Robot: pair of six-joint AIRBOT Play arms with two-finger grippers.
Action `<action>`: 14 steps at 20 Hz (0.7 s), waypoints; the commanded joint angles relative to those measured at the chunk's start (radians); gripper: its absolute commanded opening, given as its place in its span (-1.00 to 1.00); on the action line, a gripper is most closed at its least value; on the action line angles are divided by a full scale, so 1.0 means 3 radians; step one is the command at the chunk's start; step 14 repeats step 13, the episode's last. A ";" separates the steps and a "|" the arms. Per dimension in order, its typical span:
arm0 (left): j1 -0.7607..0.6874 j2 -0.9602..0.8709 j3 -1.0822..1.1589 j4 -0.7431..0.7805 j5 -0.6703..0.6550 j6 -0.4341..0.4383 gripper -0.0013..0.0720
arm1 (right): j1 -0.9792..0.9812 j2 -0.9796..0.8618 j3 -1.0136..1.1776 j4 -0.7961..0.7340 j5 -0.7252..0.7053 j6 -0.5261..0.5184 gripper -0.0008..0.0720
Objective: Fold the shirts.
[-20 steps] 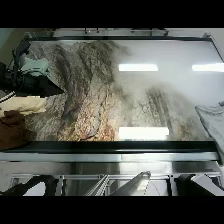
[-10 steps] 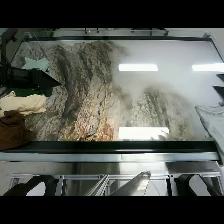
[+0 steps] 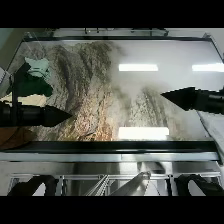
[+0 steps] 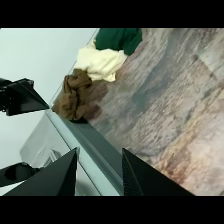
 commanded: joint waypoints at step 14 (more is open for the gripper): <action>-0.0029 -0.0036 -0.0125 0.0003 0.0023 -0.0098 -0.92 | 0.0186 0.0005 -0.0014 -0.0037 0.0529 0.0170 -0.09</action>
